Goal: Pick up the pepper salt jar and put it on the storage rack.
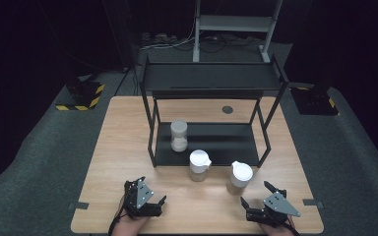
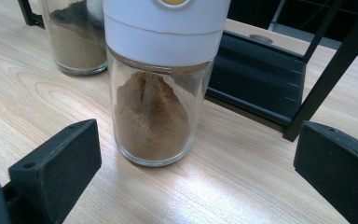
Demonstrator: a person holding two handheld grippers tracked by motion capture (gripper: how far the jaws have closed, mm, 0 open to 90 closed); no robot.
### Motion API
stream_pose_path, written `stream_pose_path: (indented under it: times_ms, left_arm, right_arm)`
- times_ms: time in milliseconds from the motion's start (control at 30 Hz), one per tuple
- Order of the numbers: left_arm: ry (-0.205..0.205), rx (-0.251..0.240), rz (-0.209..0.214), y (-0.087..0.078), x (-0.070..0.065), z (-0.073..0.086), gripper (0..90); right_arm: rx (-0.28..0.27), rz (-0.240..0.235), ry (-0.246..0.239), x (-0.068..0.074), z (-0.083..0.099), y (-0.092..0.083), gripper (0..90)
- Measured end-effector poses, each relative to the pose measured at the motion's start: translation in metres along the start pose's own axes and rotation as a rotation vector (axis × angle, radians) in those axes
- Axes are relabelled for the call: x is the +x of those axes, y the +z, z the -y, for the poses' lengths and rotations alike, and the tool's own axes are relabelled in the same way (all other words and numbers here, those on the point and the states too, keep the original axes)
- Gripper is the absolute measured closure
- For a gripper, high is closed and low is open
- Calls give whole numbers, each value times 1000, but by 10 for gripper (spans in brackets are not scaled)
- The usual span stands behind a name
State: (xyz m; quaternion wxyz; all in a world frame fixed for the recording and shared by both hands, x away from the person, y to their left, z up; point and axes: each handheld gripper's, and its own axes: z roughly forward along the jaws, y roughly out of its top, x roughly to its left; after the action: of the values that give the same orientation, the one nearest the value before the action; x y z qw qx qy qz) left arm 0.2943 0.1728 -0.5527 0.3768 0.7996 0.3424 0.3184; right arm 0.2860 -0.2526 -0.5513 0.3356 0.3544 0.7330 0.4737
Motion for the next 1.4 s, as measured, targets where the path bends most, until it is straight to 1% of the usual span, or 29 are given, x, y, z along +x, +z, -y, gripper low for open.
stream_pose_path:
  times_ms: [100,167,233,300,400,433,533,900,1033,1067,1400]
  left_arm:
    - [11,-3,-7,0,-1,0,9]
    - [16,-2,-4,0,-2,0,9]
    - [24,-2,-3,0,-3,0,9]
    - [34,0,0,0,-3,0,9]
    - [44,-2,0,0,-4,0,9]
    - [48,-2,1,0,-4,0,9]
    - [51,0,0,0,-5,0,9]
    - [54,0,6,0,-5,0,9]
    - [60,1,8,0,-5,0,9]
    - [60,1,9,0,-5,0,9]
    - [64,1,16,0,-5,0,9]
  right_arm:
    - [-2,-1,-1,0,0,0,0]
    - [0,7,3,0,0,-1,0]
    - [11,12,-7,-1,0,-1,0]
    - [14,12,-4,-2,0,-2,0]
    - [-1,14,-5,-3,-2,-4,0]
    - [-15,19,-4,-3,-3,-5,0]
    - [-20,19,1,-3,-6,-7,0]
    - [-50,26,-6,-3,-15,-15,0]
    - [-63,22,-4,-3,-19,-18,0]
    - [-76,19,0,-2,-22,-21,0]
    - [-105,3,2,3,-33,-30,0]
